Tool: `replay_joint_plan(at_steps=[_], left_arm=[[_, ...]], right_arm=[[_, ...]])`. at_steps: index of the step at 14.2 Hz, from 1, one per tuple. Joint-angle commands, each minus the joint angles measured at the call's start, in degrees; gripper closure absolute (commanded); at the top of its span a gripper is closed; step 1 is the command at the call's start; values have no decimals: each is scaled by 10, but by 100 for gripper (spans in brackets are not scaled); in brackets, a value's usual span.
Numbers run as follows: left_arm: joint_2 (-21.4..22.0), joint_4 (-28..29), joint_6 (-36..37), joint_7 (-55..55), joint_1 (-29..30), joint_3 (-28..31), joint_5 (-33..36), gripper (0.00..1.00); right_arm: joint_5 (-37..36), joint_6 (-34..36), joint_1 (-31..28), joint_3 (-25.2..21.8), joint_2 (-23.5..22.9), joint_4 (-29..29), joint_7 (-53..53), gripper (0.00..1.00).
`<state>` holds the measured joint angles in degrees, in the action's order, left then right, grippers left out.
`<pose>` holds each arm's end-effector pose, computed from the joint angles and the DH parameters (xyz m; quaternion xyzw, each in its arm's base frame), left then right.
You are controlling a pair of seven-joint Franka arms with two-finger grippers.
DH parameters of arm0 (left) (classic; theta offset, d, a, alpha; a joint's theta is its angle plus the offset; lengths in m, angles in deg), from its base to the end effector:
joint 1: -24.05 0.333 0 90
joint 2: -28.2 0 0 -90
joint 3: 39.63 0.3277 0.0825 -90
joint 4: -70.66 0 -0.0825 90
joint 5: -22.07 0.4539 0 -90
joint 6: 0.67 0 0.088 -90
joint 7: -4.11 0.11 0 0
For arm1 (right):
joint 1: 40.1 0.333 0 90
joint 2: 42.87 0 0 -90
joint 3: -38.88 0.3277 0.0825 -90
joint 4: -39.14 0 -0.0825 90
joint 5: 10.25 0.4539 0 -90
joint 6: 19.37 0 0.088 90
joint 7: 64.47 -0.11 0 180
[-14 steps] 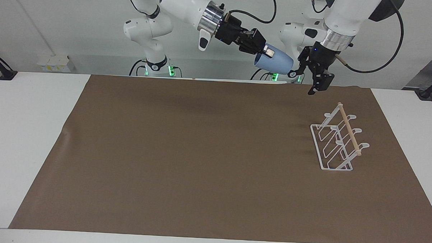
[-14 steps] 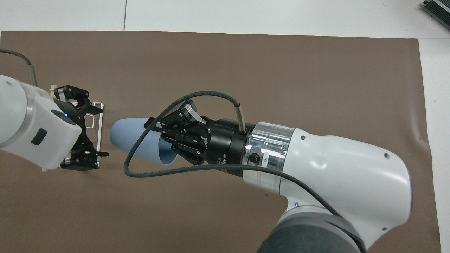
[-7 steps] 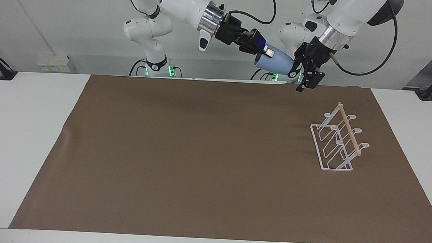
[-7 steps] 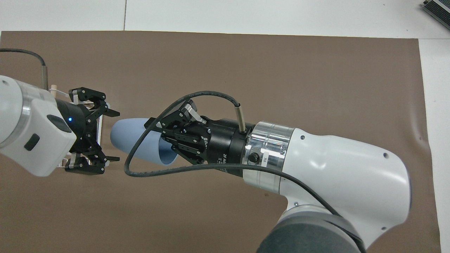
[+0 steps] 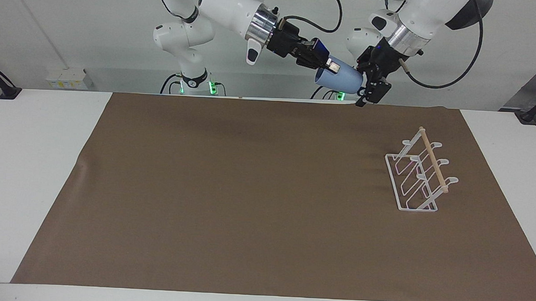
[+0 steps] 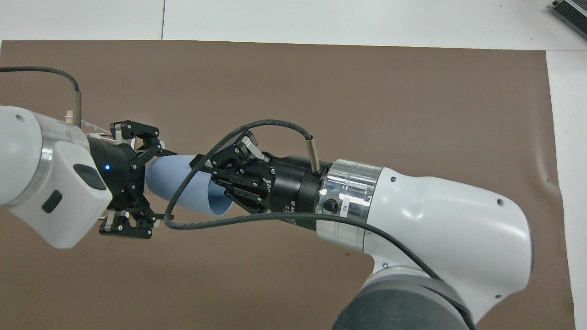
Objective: Hang cup on cup holder
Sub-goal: 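Close the left gripper on the cup base held by the right gripper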
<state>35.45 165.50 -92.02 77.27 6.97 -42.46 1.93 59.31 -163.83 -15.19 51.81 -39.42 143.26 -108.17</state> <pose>0.5370 -0.2360 0.6723 0.6762 -0.7157 0.1058 0.1391 0.5258 0.4042 0.6378 -0.7489 0.3442 0.0772 0.5610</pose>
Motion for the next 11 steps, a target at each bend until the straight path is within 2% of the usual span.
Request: replay_joint_plan(at_steps=[1, 3, 11], left_arm=[[9, 6, -7, 18, -5, 3, -35, 0], [9, 5, -6, 32, -4, 5, -61, 0], [16, 3, -8, 33, -5, -1, -73, 0]], right_arm=[[13, -13, 2, 0, 4, 6, -1, 100], [13, -13, 2, 0, 4, 6, -1, 100], [12, -13, 2, 0, 4, 6, -1, 100]])
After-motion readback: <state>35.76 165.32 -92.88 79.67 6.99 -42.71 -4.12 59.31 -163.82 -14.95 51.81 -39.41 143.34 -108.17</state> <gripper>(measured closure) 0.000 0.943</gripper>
